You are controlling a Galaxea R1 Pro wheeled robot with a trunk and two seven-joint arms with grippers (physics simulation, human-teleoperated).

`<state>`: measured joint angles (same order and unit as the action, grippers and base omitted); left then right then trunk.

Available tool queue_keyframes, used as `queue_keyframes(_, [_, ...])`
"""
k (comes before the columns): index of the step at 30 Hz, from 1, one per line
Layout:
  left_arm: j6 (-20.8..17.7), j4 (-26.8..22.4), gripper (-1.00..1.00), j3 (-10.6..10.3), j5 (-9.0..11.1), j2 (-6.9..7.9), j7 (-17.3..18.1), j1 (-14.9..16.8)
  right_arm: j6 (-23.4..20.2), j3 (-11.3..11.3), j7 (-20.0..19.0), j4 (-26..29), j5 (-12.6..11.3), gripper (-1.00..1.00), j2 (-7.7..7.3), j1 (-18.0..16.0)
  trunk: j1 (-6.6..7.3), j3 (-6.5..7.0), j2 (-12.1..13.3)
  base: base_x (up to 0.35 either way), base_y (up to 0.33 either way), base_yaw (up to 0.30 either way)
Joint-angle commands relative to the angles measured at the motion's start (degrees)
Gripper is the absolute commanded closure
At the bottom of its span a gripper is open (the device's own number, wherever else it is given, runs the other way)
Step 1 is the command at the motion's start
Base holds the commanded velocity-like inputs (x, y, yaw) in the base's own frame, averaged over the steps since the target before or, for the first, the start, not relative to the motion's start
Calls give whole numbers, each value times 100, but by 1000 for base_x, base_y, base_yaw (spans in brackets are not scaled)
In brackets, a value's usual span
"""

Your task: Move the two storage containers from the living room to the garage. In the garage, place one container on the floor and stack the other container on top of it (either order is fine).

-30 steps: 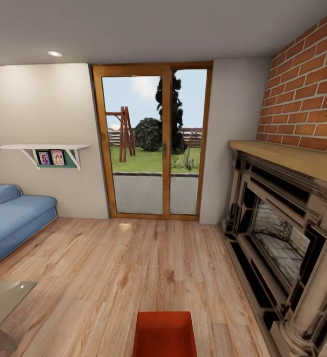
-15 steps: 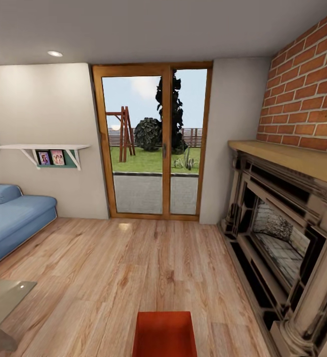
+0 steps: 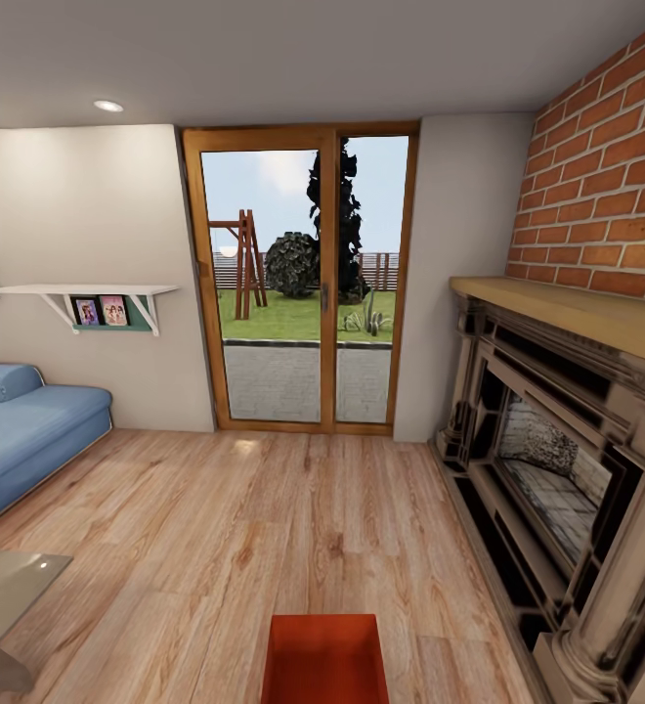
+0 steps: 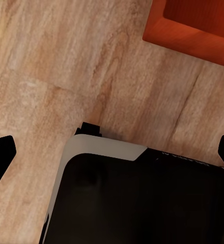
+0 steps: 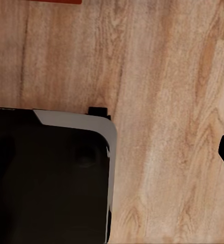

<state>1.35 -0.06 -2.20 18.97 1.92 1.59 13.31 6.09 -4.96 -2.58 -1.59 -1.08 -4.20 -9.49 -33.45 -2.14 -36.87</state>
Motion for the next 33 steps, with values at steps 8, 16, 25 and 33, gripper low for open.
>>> queue_keyframes(8, [14, 6, -100, -25, 60, -2, 17, 5, 34, -41, -20, -17, -12, -100, -4, -9, -2, -22, -9, 0, 0, 0])
queue_keyframes(16, [14, 6, -100, -19, 63, 1, 17, 5, 49, -40, -22, -17, 3, -100, -19, -9, -2, -90, -9, 0, 0, 0])
queue_keyframes(25, [14, 6, -100, -17, 63, 1, 17, 5, 50, -40, -23, -17, 9, -100, -19, -9, -2, -172, -9, 0, 0, 0])
queue_keyframes(33, [14, 6, -100, -17, 63, 1, 17, 5, 50, -49, -23, -17, 12, -100, -19, -9, -2, -246, -9, 0, 0, 0])
